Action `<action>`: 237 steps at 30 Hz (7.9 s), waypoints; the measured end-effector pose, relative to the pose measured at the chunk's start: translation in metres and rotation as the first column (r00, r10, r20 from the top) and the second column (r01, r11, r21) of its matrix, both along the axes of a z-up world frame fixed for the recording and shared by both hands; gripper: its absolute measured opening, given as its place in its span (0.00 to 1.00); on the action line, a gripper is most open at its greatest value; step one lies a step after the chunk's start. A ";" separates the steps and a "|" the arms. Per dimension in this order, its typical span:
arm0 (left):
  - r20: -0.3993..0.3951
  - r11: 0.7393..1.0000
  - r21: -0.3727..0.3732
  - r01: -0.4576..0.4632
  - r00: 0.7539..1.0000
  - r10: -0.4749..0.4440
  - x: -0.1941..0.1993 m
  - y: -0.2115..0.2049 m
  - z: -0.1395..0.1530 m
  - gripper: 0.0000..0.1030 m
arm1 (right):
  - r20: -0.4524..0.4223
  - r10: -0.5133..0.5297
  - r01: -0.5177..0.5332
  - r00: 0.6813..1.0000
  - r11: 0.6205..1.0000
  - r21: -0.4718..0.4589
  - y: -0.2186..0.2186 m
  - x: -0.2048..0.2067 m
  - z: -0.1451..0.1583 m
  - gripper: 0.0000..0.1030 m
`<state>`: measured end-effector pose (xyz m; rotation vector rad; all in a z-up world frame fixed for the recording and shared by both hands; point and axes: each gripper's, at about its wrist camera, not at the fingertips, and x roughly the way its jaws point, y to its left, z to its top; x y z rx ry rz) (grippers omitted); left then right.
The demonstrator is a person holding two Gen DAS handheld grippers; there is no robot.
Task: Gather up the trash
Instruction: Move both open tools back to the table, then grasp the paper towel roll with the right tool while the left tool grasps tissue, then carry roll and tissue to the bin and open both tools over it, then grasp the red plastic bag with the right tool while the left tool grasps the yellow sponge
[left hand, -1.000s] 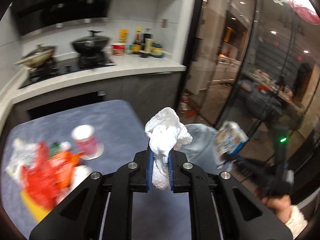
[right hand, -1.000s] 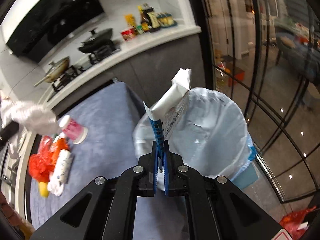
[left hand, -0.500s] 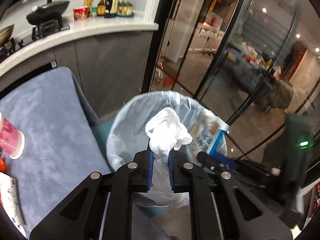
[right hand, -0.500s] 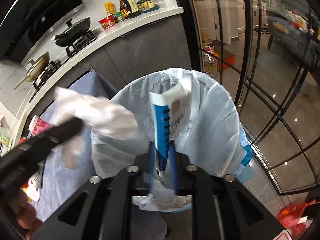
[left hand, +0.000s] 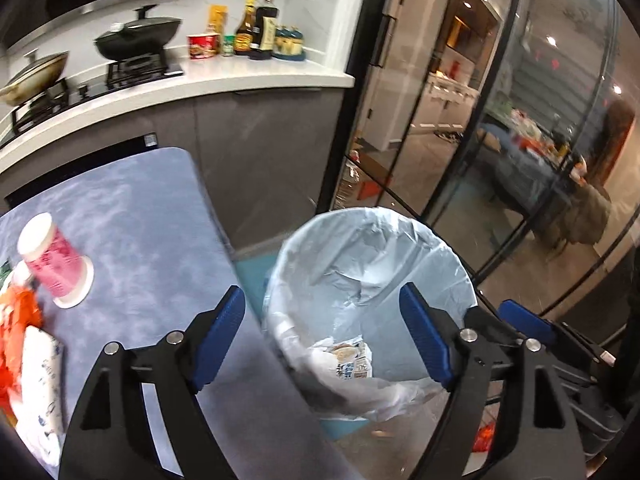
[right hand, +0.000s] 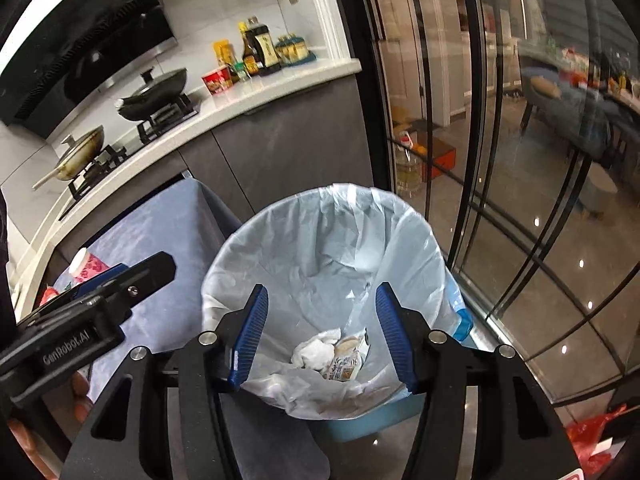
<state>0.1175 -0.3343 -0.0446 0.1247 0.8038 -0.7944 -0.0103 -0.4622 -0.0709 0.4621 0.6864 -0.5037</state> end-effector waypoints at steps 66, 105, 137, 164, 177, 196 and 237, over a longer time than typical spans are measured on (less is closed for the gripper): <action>-0.025 0.799 0.186 -0.572 0.810 0.586 -0.001 0.369 -0.053 0.83 | -0.136 0.473 -0.490 0.870 0.859 -0.150 0.323 0.149 -0.053 0.15; -0.025 0.934 0.114 -0.339 0.939 0.344 -0.003 0.266 -0.025 0.10 | 0.033 0.366 -0.363 0.930 0.929 -0.068 0.229 0.047 -0.006 0.05; -0.046 0.979 0.081 0.189 0.982 -0.186 -0.011 -0.065 -0.021 0.11 | -0.077 -0.059 0.048 0.995 0.990 -0.135 -0.002 0.000 -0.037 0.07; 0.014 0.994 0.033 -0.101 0.995 0.101 0.005 0.045 -0.003 0.82 | 0.032 0.013 -0.009 0.999 0.991 -0.131 0.051 0.002 -0.007 0.28; 0.059 0.912 0.090 -0.400 0.916 0.396 0.011 0.207 0.008 0.82 | 0.052 0.195 -0.187 0.979 0.974 -0.125 0.143 0.037 0.010 0.29; 0.006 0.727 0.140 -0.672 0.735 0.678 0.007 0.414 -0.020 0.88 | 0.027 0.514 -0.505 0.857 0.850 -0.151 0.314 0.091 0.018 0.55; -0.121 0.733 0.169 -0.659 0.724 0.679 0.049 0.412 -0.052 0.94 | 0.062 0.537 -0.518 0.841 0.834 -0.191 0.328 0.118 0.039 0.06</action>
